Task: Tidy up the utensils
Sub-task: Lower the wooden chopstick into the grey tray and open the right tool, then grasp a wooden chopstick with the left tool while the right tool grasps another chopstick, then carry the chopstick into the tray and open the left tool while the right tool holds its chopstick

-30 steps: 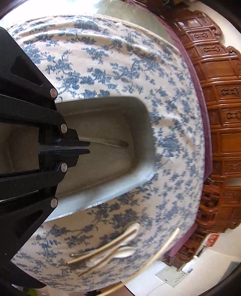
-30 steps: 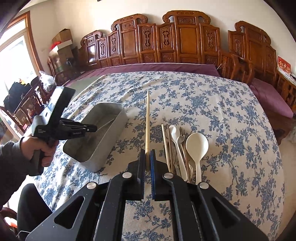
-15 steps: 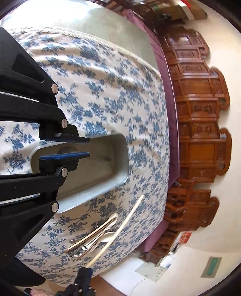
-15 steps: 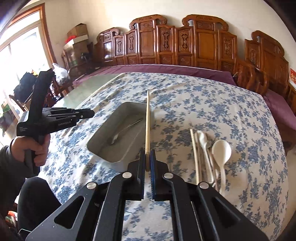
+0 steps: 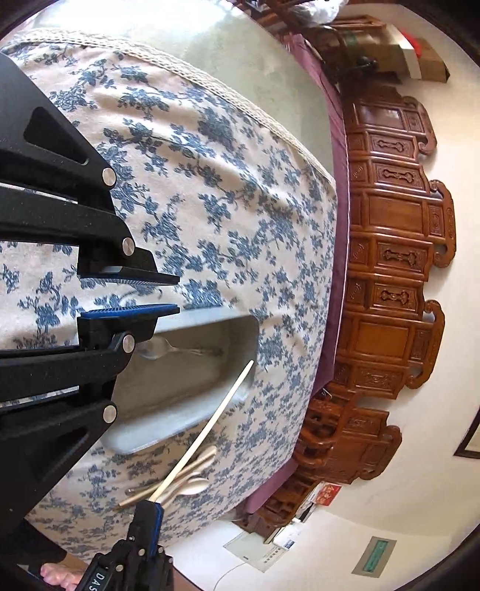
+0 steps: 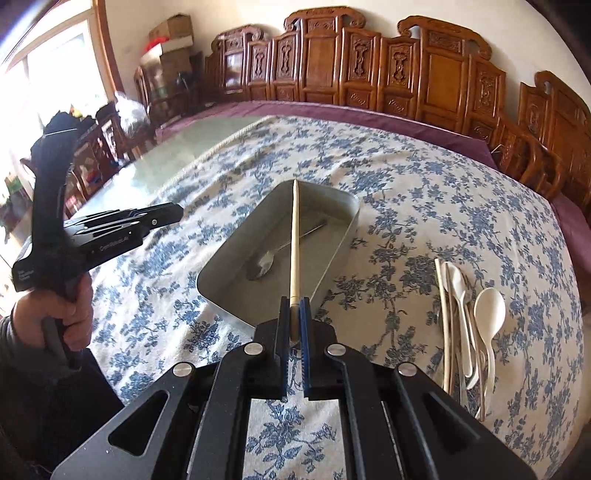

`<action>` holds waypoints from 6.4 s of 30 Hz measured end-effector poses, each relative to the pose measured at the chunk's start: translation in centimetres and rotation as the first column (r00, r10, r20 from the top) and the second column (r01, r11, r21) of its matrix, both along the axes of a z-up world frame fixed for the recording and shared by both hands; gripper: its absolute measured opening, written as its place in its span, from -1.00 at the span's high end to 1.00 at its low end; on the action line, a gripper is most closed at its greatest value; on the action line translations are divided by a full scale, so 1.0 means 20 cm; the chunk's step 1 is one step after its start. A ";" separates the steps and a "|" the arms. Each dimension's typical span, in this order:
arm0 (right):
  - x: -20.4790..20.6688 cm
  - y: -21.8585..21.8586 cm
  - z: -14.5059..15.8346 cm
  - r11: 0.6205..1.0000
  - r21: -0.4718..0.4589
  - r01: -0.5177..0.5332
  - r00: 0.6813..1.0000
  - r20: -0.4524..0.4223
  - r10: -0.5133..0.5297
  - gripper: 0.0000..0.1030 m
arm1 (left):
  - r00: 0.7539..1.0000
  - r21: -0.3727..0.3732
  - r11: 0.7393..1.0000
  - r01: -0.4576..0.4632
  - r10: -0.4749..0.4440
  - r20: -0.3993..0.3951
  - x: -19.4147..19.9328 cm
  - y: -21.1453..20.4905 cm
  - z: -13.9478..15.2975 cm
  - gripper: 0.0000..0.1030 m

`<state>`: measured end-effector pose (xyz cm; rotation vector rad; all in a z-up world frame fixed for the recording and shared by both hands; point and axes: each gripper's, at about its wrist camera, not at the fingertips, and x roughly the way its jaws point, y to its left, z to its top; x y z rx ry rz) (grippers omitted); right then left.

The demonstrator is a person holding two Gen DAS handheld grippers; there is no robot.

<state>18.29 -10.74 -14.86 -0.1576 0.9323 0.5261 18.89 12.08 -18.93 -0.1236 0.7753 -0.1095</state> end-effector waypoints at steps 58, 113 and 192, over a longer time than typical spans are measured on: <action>-0.15 -1.09 -0.12 0.935 0.019 0.354 0.935 0.028 -0.355 0.55 | 0.973 0.056 0.971 0.231 -0.231 -0.002 -0.25 -0.67 0.11 0.79; -0.02 -1.35 -0.21 0.873 0.347 0.342 0.918 0.074 -0.389 0.88 | 0.930 0.154 0.927 0.342 -0.311 -0.195 -0.01 -1.37 -0.23 0.35; -0.15 -1.02 -0.15 0.948 0.188 0.257 0.925 0.235 -0.297 0.88 | 0.978 0.150 0.966 0.209 -0.202 -0.060 -0.20 -0.78 0.11 0.92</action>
